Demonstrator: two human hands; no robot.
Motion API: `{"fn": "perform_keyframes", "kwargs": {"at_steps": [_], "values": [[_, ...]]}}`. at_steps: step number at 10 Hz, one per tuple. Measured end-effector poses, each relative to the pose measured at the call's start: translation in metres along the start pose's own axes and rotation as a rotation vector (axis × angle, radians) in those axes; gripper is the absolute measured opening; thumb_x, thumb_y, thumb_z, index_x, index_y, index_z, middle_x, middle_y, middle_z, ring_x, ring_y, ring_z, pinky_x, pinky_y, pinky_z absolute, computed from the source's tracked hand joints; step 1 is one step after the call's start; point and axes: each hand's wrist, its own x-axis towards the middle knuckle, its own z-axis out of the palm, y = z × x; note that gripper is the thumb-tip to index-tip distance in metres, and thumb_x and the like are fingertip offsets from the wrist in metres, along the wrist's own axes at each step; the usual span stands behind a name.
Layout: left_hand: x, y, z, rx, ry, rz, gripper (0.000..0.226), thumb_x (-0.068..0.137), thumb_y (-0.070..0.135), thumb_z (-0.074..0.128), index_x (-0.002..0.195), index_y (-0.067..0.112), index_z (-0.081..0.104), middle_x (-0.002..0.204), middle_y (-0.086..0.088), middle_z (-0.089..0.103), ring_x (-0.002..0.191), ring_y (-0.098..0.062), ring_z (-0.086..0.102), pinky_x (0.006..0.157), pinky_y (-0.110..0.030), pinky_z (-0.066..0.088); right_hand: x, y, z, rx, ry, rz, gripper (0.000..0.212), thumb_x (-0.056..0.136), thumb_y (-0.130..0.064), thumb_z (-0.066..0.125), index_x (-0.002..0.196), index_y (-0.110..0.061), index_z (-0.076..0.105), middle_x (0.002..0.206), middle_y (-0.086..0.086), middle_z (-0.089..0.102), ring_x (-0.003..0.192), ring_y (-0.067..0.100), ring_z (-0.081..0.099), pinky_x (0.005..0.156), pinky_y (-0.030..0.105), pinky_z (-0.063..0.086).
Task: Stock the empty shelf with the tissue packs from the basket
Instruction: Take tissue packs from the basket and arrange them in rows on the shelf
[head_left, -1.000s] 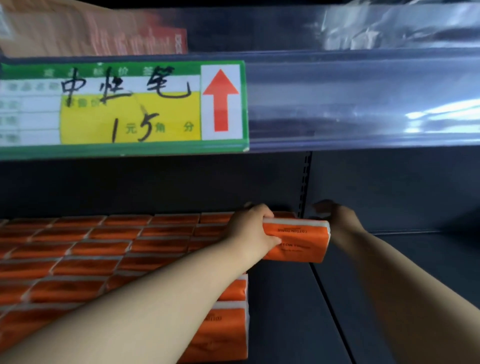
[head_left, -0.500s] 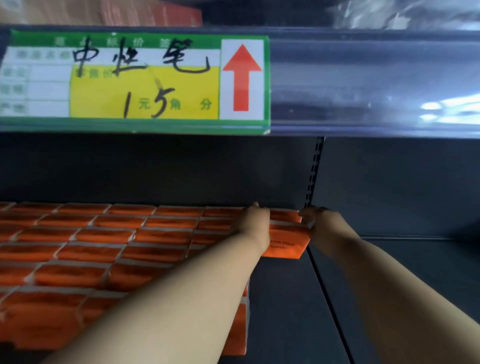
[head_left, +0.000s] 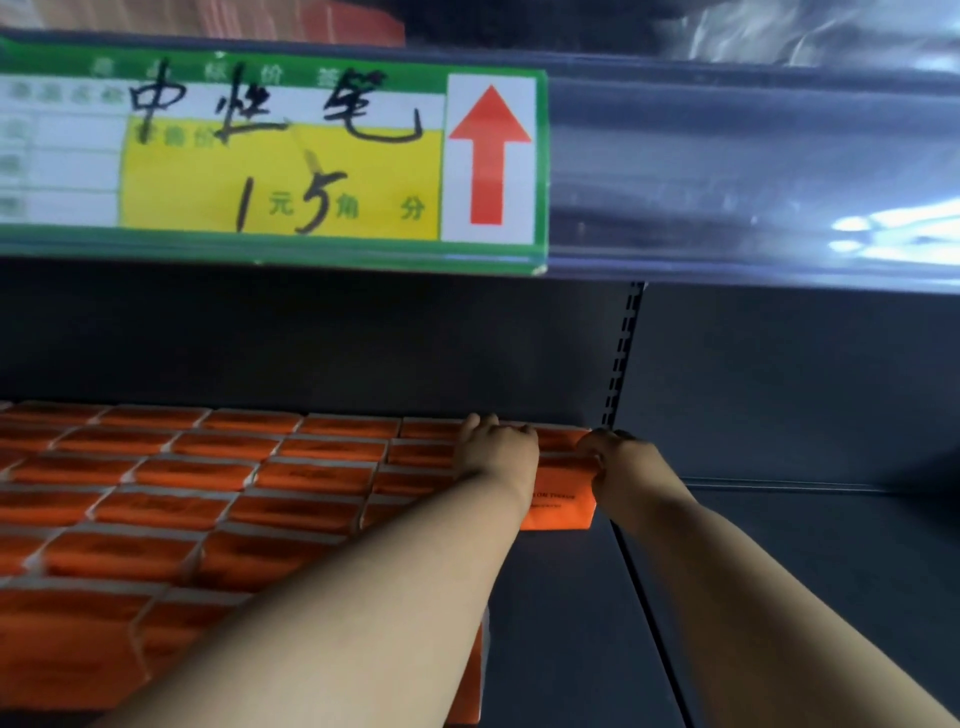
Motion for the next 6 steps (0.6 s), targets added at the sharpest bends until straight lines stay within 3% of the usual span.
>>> {"fn": "perform_keyframes", "kwargs": {"at_steps": [2,6], "values": [[-0.001,-0.003,0.005,-0.03,0.032,0.024,0.047,0.094,0.017,0.038,0.141,0.017,0.034,0.145,-0.003,0.036,0.137,-0.023,0.025,0.113,-0.038,0.014,-0.007,-0.006,-0.001,-0.127,0.005,-0.001,0.066,0.082,0.002,0.038,0.14,-0.031,0.037,0.139,0.0,0.043,0.113,0.025,0.053,0.085,0.031,0.05],[-0.037,-0.015,-0.012,-0.115,0.137,0.183,0.054,0.087,0.041,0.057,0.136,0.025,0.041,0.143,0.002,0.038,0.133,-0.021,0.031,0.108,-0.035,0.025,-0.039,-0.023,-0.02,-0.163,0.032,-0.063,0.057,0.085,-0.005,0.05,0.137,-0.028,0.042,0.14,-0.003,0.042,0.121,0.021,0.049,0.091,0.03,0.046]]}}
